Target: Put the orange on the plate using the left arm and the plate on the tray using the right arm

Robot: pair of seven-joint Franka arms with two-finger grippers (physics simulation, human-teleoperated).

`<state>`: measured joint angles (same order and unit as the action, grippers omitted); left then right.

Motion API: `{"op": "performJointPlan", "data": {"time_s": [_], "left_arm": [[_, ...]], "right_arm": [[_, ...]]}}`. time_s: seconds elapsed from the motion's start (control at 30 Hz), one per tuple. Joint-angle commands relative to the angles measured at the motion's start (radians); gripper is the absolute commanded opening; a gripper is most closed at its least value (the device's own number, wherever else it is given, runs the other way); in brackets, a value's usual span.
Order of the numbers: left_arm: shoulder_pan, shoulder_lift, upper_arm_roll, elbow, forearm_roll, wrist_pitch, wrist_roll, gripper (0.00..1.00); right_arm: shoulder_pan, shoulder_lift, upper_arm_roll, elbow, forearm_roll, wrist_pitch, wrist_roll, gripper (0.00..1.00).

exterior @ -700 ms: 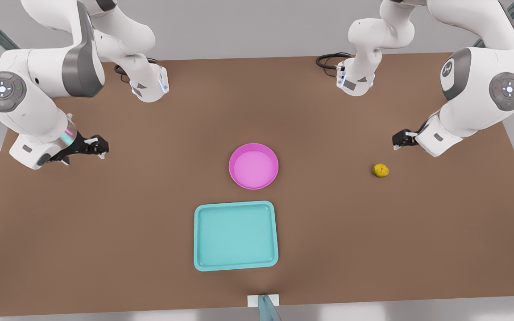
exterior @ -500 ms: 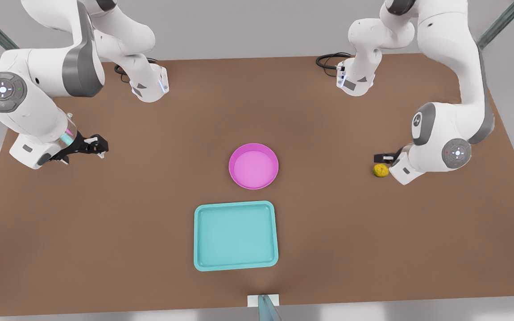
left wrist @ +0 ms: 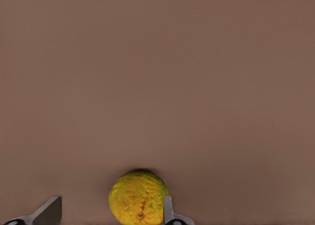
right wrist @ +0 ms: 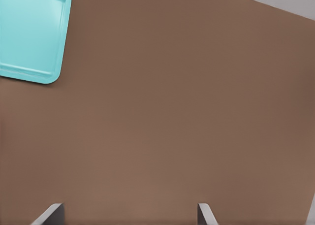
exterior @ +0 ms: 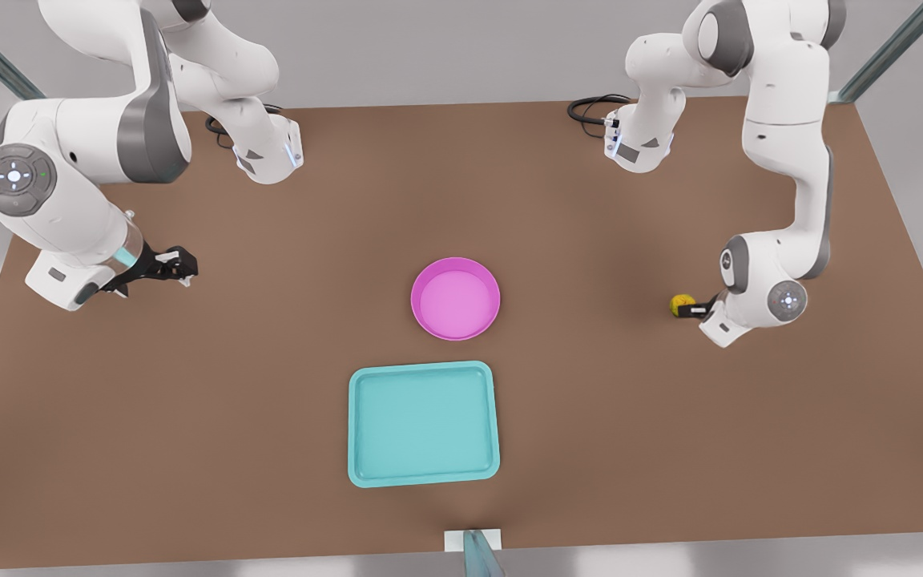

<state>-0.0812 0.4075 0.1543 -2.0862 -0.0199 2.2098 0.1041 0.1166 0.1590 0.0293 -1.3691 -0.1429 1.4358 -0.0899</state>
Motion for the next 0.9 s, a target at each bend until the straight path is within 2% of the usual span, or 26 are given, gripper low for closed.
{"op": "performJointPlan", "data": {"time_s": [0.0,0.07,0.83,0.87], "left_arm": [[-0.002,0.002,-0.001,-0.015,0.001,0.042,0.091,1.00],[-0.011,0.001,-0.047,-0.018,-0.015,0.044,-0.004,1.00],[0.000,0.089,-0.033,-0.028,0.000,0.050,0.003,1.00],[0.000,0.089,-0.033,-0.028,0.000,0.045,0.003,0.81]], "right_arm": [[0.000,-0.001,0.000,-0.001,0.002,0.000,-0.002,1.00],[0.000,-0.001,0.000,-0.001,0.000,0.002,-0.002,1.00],[-0.003,0.007,0.000,-0.015,0.003,0.003,-0.002,1.00],[-0.003,0.007,0.000,-0.015,0.003,0.003,-0.002,1.00]]}}
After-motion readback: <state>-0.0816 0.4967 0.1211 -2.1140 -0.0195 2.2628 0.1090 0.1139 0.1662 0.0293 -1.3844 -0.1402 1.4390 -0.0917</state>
